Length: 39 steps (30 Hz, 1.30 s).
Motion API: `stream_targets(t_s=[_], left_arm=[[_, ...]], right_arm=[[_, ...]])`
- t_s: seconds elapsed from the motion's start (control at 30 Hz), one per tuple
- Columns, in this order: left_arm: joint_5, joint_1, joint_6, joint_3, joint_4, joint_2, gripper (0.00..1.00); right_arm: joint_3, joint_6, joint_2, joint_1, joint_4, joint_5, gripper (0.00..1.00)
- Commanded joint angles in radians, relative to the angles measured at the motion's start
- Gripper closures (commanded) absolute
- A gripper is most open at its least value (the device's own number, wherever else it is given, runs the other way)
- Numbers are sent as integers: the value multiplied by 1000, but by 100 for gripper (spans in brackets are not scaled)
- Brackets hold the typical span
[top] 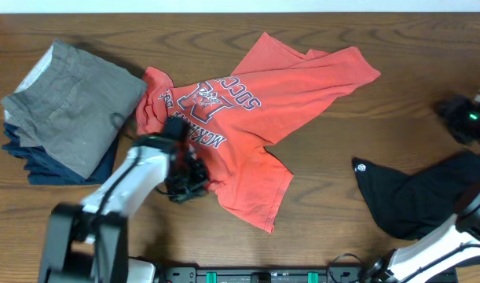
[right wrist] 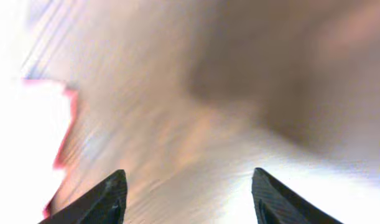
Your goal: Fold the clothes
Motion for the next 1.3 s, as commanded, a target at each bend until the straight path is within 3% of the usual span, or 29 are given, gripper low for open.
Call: stream_targets(t_s=[0.0, 0.03, 0.07, 0.1, 0.17, 0.3, 0.43, 0.63, 0.73, 0.8, 0.87, 0.9, 0.93, 1.1, 1.27], left_arm=[[23, 24, 26, -4, -6, -68, 94], [40, 22, 14, -4, -7, -80, 94], [59, 15, 0, -5, -8, -89, 87], [69, 5, -19, -5, -12, -92, 64], [68, -23, -46, -8, -23, -88, 39], [13, -95, -64, -35, -20, -77, 32], [-61, -159, -134, -76, 15, -64, 16], [-62, -251, -214, -153, 248, -35, 15], [-60, -300, -227, -186, 375, -9, 20], [-52, -322, -242, -187, 409, 3, 36], [-33, -335, -265, -187, 422, 4, 66], [-22, -338, -277, -186, 422, 4, 88], [-4, -338, -281, -186, 421, 3, 94], [16, -312, -267, -186, 344, -17, 94], [15, -220, -168, -180, 181, -117, 94]], right_arm=[[16, -87, -23, 128, -62, -16, 32], [16, -86, -20, 159, -85, 24, 28], [16, -86, -10, 200, -105, 72, 25], [16, -86, -3, 231, -117, 95, 23], [16, -86, 13, 281, -132, 117, 23], [16, -69, 31, 344, -140, 138, 17], [16, -47, 31, 360, -140, 137, 14], [16, -41, 31, 360, -172, 138, 14], [16, -41, 31, 360, -181, 138, 14], [16, -41, 31, 360, -181, 138, 14], [16, -41, 31, 360, -181, 138, 15], [16, -42, 31, 360, -180, 138, 15], [16, -43, 31, 360, -180, 137, 15], [16, -86, 31, 372, -164, 126, 14], [16, -135, 31, 422, -138, 126, 11]])
